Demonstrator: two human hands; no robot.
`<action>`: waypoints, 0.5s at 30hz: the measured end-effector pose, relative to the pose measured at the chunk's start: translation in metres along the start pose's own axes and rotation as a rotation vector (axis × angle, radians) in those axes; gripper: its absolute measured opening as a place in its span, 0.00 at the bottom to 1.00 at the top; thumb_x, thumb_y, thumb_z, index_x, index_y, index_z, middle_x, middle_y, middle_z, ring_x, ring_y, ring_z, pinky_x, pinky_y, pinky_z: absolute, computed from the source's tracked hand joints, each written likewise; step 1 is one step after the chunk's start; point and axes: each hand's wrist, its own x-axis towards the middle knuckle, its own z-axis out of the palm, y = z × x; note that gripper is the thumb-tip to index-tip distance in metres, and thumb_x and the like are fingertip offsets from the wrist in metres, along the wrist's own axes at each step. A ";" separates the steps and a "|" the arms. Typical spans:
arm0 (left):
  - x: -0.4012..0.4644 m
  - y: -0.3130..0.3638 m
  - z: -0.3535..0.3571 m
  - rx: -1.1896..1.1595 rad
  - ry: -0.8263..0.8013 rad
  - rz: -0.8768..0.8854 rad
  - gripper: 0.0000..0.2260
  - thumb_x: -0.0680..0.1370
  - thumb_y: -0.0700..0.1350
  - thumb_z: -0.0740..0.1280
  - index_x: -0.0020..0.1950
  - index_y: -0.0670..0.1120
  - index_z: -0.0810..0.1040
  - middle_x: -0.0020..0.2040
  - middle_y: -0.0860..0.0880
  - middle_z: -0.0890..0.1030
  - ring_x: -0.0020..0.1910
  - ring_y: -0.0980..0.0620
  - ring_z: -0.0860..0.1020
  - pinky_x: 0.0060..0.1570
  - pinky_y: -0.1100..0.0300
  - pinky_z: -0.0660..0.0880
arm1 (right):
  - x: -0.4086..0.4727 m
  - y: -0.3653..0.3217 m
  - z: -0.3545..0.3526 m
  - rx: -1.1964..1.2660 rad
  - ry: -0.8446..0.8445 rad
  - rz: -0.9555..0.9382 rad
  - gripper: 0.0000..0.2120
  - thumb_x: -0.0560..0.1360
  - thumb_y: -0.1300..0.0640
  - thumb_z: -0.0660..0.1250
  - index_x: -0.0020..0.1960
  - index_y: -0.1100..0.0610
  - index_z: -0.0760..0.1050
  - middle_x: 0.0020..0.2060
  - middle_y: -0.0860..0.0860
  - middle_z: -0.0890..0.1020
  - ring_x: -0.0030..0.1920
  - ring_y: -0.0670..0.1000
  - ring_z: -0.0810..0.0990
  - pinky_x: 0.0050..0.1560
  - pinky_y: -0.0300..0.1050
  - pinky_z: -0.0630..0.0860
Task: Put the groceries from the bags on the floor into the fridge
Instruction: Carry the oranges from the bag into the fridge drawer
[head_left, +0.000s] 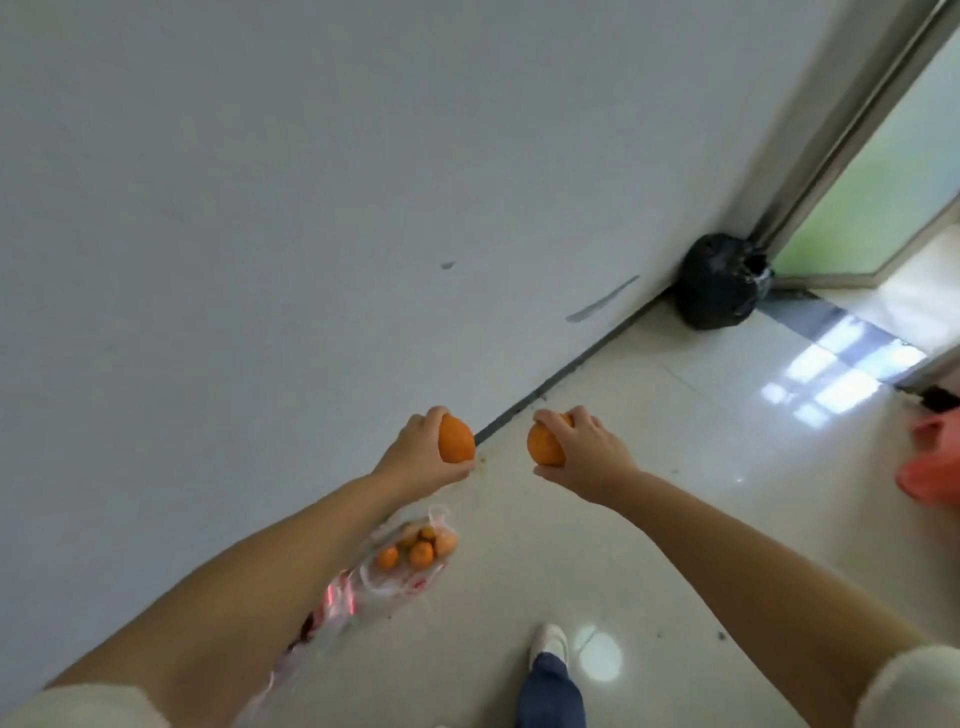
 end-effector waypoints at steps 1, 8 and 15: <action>-0.004 0.014 -0.003 0.022 -0.017 0.050 0.34 0.70 0.55 0.72 0.70 0.52 0.60 0.66 0.46 0.66 0.60 0.45 0.73 0.58 0.50 0.74 | -0.019 0.004 -0.009 0.012 0.033 0.042 0.33 0.72 0.42 0.67 0.71 0.43 0.55 0.66 0.55 0.66 0.63 0.58 0.70 0.56 0.53 0.75; -0.051 0.167 0.034 0.212 -0.188 0.498 0.35 0.70 0.56 0.73 0.71 0.52 0.60 0.66 0.46 0.67 0.59 0.46 0.73 0.58 0.51 0.75 | -0.204 0.057 -0.062 -0.008 0.235 0.383 0.33 0.72 0.42 0.68 0.71 0.42 0.55 0.64 0.53 0.66 0.61 0.57 0.71 0.53 0.50 0.73; -0.164 0.337 0.157 0.228 -0.339 0.867 0.34 0.70 0.54 0.74 0.71 0.50 0.61 0.66 0.46 0.68 0.60 0.46 0.73 0.57 0.53 0.75 | -0.438 0.140 -0.097 0.049 0.438 0.798 0.35 0.69 0.43 0.71 0.71 0.43 0.59 0.61 0.55 0.68 0.60 0.59 0.72 0.54 0.50 0.74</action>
